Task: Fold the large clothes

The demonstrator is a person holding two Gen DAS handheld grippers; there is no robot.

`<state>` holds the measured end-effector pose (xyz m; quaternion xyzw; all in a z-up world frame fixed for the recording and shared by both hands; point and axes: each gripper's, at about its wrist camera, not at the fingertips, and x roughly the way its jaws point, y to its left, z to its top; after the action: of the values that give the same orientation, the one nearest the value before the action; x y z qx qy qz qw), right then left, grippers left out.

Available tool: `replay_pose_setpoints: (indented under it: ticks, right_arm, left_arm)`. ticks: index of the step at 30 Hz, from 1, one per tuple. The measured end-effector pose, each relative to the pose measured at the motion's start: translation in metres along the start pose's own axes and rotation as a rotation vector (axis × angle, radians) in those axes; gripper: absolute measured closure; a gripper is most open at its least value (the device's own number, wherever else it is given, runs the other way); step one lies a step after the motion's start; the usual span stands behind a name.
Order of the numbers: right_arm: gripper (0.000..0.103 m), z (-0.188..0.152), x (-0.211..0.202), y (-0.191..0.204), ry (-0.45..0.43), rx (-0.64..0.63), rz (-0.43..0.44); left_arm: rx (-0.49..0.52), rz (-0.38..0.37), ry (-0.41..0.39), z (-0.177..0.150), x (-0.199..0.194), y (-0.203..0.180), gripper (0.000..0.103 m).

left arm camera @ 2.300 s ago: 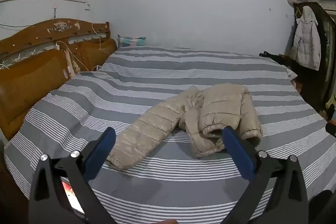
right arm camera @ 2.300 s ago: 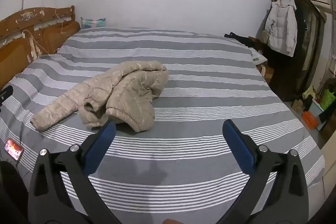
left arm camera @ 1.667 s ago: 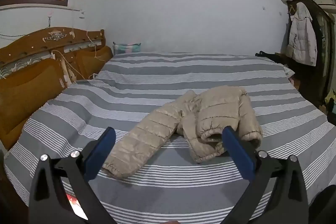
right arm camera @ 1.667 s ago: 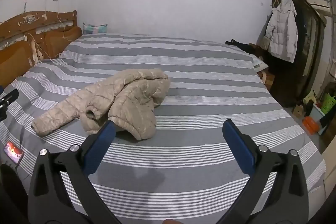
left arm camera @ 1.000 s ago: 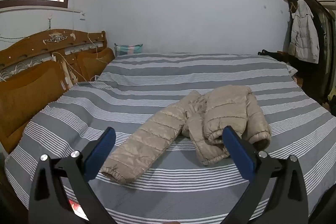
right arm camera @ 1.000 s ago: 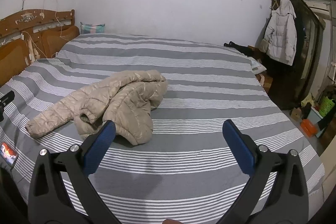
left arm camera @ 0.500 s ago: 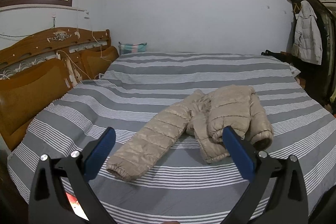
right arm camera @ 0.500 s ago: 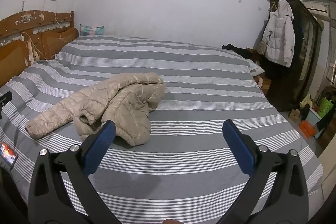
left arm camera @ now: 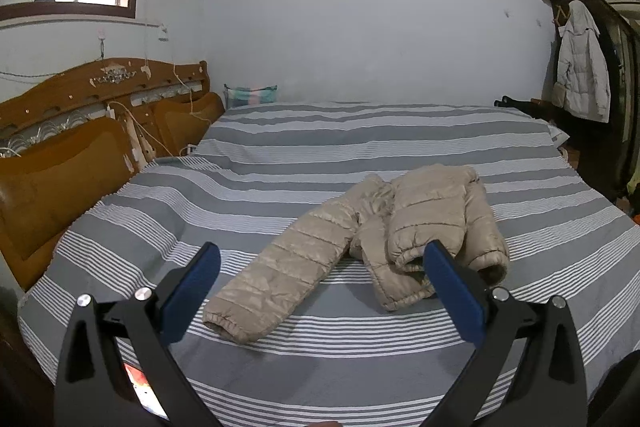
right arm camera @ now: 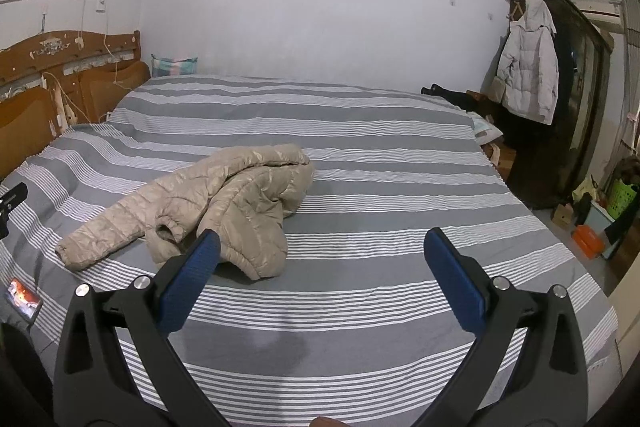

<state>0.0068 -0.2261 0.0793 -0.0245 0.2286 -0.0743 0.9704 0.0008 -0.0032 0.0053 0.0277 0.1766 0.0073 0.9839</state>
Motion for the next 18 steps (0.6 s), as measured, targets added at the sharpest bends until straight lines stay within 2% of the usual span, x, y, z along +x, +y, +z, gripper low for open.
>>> replay_pose_setpoints:
  ticks: [18]
  right_arm:
    - [0.003, -0.001, -0.024, -0.005, -0.031, 0.043, 0.007]
  left_arm:
    - [0.013, 0.025, 0.014, -0.003, -0.014, -0.007, 0.002]
